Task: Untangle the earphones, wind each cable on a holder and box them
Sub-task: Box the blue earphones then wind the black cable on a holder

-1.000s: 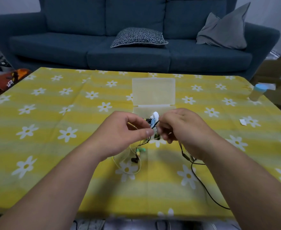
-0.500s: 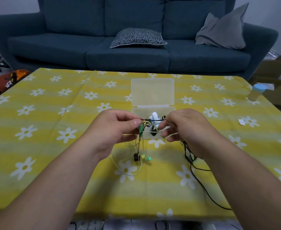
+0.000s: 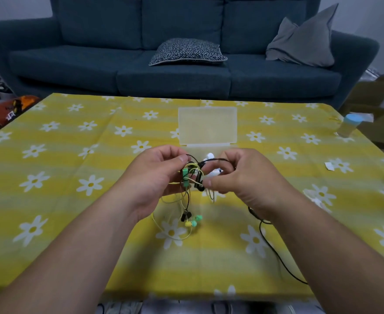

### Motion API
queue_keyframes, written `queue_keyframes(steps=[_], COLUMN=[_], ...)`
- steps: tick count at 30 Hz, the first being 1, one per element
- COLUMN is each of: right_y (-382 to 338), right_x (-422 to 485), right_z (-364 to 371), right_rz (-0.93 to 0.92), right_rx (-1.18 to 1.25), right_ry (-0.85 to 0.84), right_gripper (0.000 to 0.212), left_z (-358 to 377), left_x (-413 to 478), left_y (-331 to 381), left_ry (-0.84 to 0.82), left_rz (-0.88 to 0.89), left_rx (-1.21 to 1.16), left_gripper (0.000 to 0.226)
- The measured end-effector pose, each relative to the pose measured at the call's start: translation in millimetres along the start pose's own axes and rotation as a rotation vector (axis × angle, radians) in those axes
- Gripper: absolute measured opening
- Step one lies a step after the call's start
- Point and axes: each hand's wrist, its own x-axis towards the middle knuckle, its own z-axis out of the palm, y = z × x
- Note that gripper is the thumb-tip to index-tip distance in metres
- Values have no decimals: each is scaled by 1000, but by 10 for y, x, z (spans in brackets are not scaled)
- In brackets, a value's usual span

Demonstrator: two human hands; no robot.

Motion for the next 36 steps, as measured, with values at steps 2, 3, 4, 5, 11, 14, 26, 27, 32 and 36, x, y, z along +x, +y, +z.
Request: queue_keyframes(steps=[2, 3, 4, 5, 11, 14, 26, 27, 32, 36], right_y=[17, 33, 52, 50, 62, 62, -13, -16, 41, 41], right_x=[4, 3, 15, 13, 14, 7, -27, -25, 24, 14], right_z=[36, 51, 63, 74, 91, 99, 132, 131, 99, 81], right_rz=[-6, -1, -1, 2, -16, -40, -7, -4, 60, 87], right_rx=[20, 36, 53, 57, 56, 40, -34, -18, -22, -82], right_ry=[-14, -22, -19, -19, -43, -66, 71, 102, 214, 180], right_gripper=[29, 21, 28, 42, 31, 36, 38, 44, 48, 47], left_z=[26, 36, 47, 57, 111, 144, 142, 141, 151, 149], left_x=[-3, -4, -3, -2, 22, 30, 54, 50, 32, 33], left_y=[-4, -7, -9, -11, -54, -54, -30, -26, 19, 37], left_ry=[23, 35, 47, 58, 114, 148, 205, 203, 194, 245], left_rz=[11, 19, 28, 36, 74, 60, -49, -48, -4, 9], left_rx=[9, 21, 35, 46, 150, 136, -109, -128, -198, -267], left_gripper=[15, 16, 16, 16, 15, 16, 18, 17, 17, 18])
